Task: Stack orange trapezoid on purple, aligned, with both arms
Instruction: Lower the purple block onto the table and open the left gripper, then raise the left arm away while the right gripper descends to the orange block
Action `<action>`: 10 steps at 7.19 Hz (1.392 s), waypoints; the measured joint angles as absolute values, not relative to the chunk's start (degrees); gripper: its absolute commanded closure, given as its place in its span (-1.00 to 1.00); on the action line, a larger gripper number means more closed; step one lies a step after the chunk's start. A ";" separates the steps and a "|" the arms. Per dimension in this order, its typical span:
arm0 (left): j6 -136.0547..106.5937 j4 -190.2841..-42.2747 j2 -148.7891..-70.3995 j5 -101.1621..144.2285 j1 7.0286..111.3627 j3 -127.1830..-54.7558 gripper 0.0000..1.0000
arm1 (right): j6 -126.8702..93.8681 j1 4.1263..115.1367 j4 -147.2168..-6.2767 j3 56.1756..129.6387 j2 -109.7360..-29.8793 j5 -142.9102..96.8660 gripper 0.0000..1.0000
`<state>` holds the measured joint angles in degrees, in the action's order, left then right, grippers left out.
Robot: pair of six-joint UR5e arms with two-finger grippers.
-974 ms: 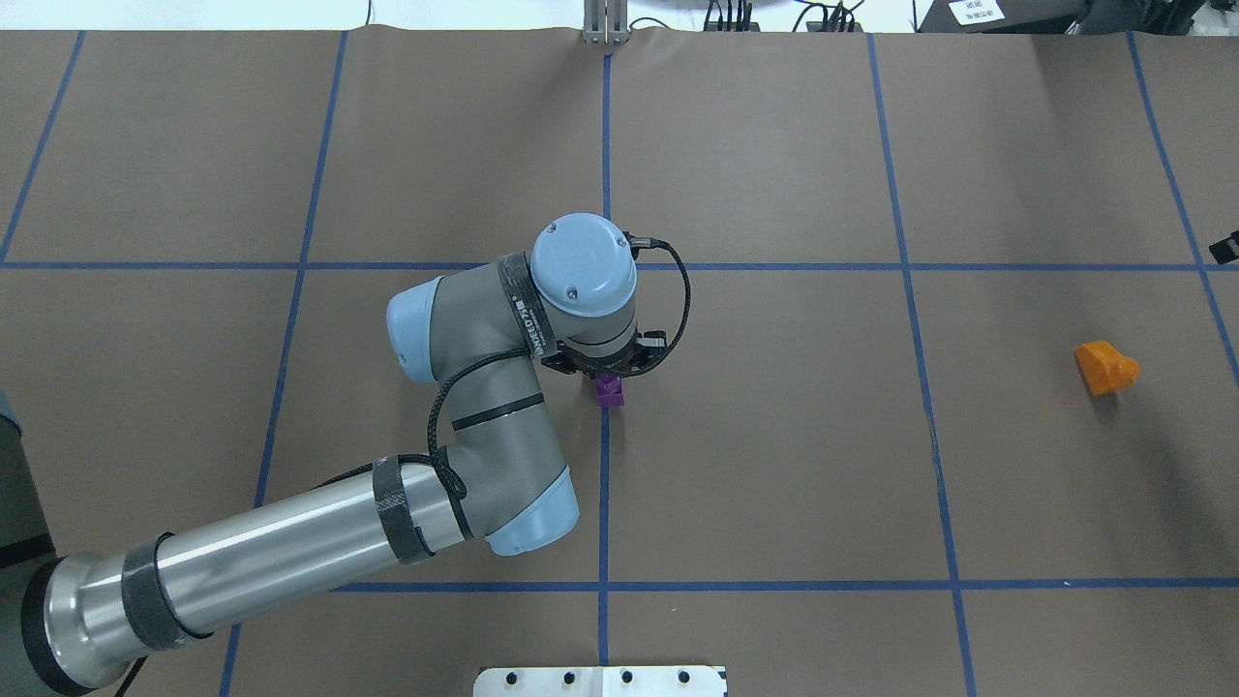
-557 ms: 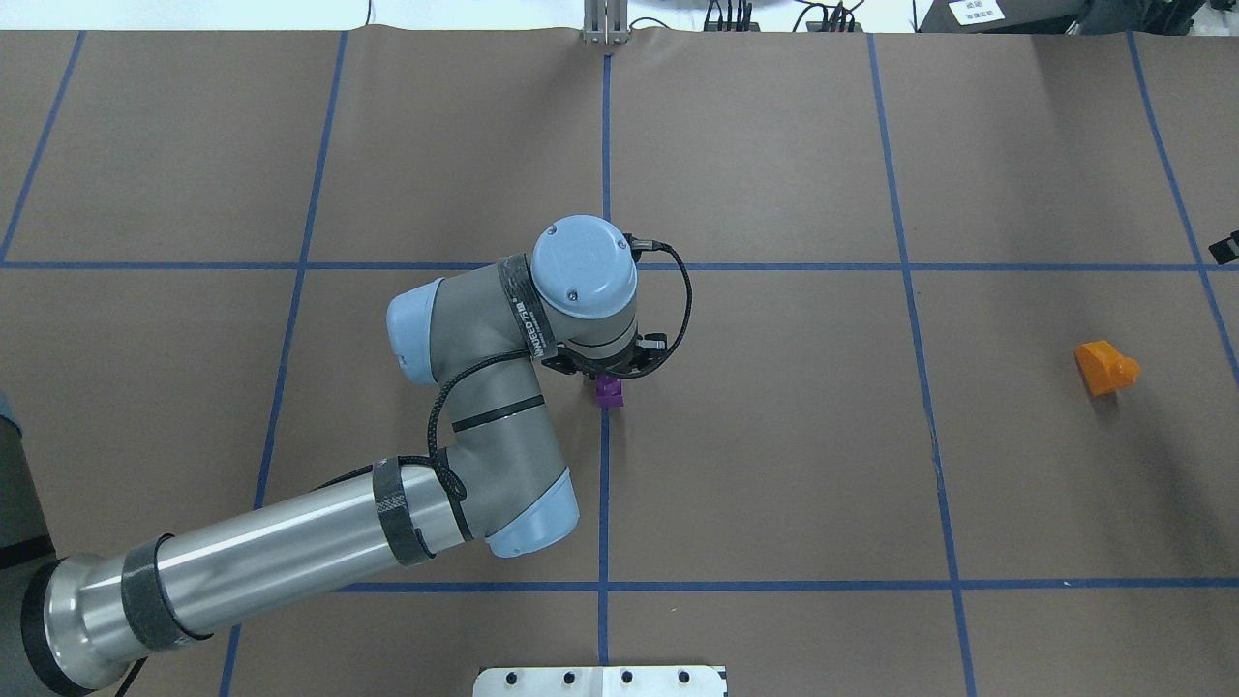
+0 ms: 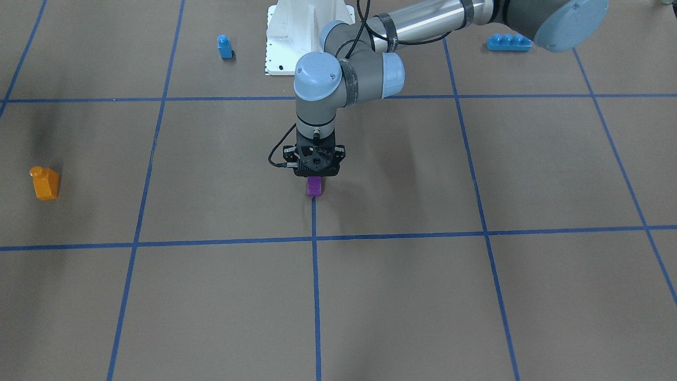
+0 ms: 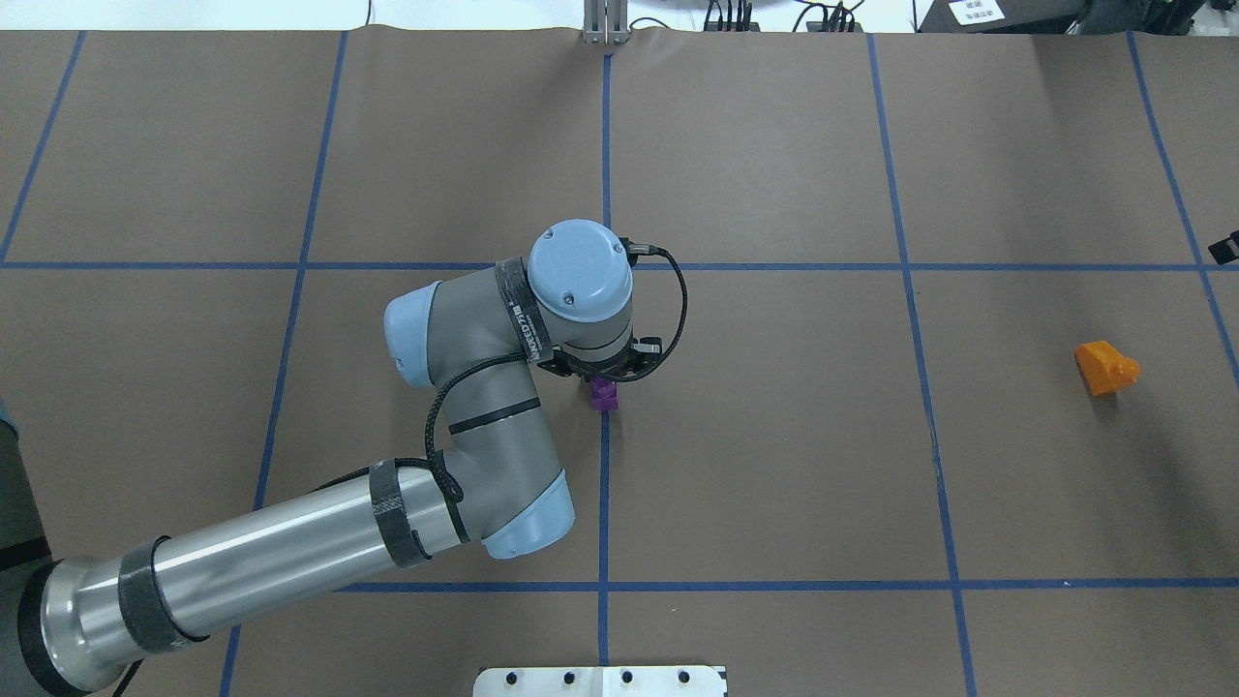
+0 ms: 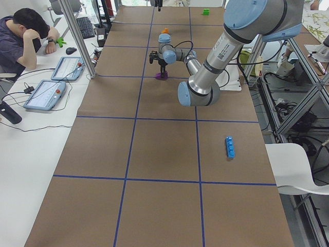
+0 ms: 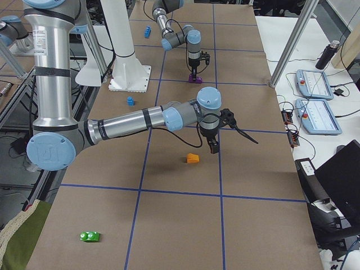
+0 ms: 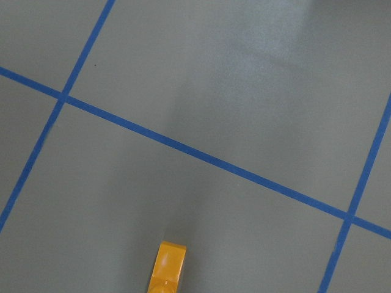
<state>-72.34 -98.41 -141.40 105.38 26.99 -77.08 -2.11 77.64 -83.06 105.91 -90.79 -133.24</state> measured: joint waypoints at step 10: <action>-55.66 -75.90 -131.51 106.63 30.80 -106.42 -1.00 | -4.25 77.04 -82.98 106.00 -91.45 -133.51 -1.00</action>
<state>-55.66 -75.90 -131.51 106.63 30.80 -106.42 -4.25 77.04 -82.98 106.00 -91.45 -133.51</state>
